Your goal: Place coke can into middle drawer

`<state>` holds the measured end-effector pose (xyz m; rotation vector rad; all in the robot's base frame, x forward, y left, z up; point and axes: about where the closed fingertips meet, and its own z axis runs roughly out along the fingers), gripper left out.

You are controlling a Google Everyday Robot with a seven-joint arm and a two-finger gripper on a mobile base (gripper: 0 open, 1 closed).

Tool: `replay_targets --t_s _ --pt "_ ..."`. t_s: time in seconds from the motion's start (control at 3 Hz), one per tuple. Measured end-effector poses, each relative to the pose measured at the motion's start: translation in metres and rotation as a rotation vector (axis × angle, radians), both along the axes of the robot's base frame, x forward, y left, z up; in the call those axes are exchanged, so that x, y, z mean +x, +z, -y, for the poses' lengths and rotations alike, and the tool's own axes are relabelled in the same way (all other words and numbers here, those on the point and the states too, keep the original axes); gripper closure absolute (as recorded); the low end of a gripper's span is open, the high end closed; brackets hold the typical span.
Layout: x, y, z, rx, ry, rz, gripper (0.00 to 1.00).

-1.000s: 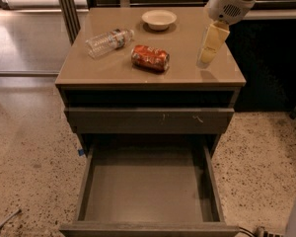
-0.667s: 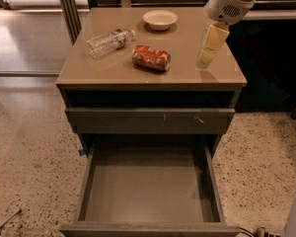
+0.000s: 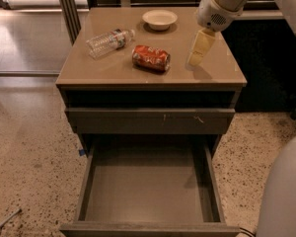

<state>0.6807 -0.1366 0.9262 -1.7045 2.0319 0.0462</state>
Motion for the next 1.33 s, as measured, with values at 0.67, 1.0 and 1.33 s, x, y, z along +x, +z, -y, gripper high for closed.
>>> replay_targets --t_s 0.67,1.0,1.33 --pt "0.051 -0.051 -0.05 0.071 0.076 -0.025 0.0" --pt "0.052 -0.051 -0.05 0.071 0.076 -0.025 0.0" --pt "0.054 -0.055 -0.058 0.091 0.087 -0.033 0.0"
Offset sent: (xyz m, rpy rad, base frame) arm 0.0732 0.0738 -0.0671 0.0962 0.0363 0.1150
